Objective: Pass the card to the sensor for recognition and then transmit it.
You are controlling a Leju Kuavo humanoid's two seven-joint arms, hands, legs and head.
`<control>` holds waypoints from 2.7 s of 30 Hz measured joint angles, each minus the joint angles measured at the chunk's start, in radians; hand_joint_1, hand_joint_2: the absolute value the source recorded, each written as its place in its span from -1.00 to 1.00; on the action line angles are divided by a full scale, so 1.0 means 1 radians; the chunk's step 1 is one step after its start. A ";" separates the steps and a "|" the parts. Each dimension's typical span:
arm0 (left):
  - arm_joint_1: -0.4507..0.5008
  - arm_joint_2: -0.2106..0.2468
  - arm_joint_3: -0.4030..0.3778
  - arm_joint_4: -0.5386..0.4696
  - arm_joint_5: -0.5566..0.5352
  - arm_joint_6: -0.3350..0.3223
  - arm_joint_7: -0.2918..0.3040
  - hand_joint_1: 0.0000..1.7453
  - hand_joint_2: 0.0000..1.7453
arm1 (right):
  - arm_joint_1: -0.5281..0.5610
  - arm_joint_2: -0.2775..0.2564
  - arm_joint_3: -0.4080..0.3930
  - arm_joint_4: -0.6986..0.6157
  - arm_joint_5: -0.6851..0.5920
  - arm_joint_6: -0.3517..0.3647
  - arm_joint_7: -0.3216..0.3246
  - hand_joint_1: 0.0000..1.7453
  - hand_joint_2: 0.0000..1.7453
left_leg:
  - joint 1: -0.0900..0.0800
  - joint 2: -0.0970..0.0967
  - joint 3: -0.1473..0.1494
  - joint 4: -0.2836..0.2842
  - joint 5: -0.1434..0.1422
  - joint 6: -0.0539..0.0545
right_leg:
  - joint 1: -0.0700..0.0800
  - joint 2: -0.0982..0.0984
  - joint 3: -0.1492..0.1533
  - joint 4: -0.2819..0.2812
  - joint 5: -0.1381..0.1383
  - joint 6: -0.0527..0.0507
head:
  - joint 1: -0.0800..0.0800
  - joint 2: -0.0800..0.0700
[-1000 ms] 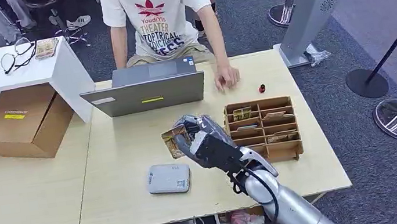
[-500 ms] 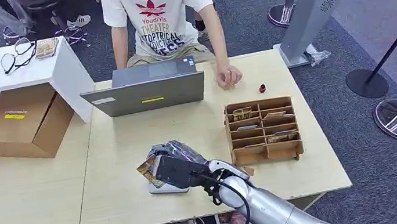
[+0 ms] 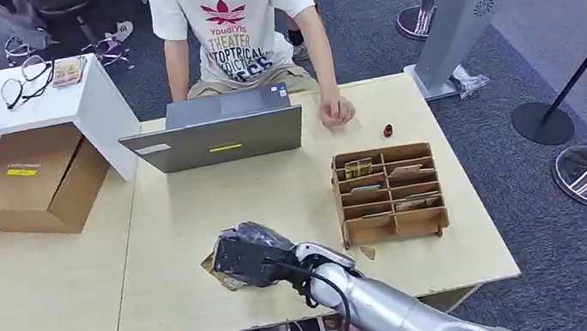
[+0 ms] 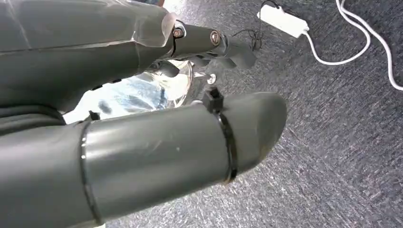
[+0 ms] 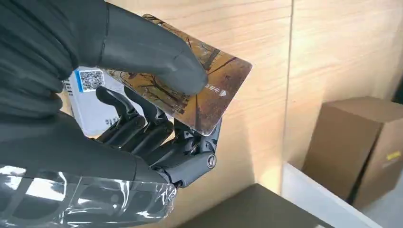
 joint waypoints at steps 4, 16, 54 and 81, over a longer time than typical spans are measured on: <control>0.000 0.000 -0.006 0.000 0.000 0.000 0.000 -1.00 -1.00 | -0.016 0.005 0.004 0.056 -0.007 -0.001 0.000 1.00 1.00 | 0.000 0.000 0.000 0.000 0.000 0.000 | 0.000 0.000 0.000 0.000 0.000 0.000 | 0.000 0.000; 0.000 0.000 -0.017 0.000 0.000 -0.001 0.003 -1.00 -1.00 | -0.062 0.005 0.006 0.191 -0.021 -0.008 0.000 1.00 1.00 | 0.000 0.000 0.000 0.000 0.000 0.000 | 0.000 0.000 0.000 0.000 0.000 0.000 | 0.000 0.000; 0.000 0.005 -0.030 0.000 0.001 -0.016 0.008 -1.00 -1.00 | -0.113 0.013 -0.005 0.399 0.003 0.068 0.027 1.00 1.00 | 0.000 0.000 0.005 0.000 0.000 0.000 | 0.000 0.000 0.005 0.000 0.000 0.000 | 0.000 0.000; 0.001 0.010 -0.031 0.000 0.024 -0.016 0.008 -1.00 -1.00 | -0.083 -0.039 -0.138 0.114 -0.204 0.064 -0.069 1.00 1.00 | 0.000 0.000 0.004 0.000 0.000 0.000 | 0.000 0.001 0.003 0.000 0.000 0.000 | 0.000 0.000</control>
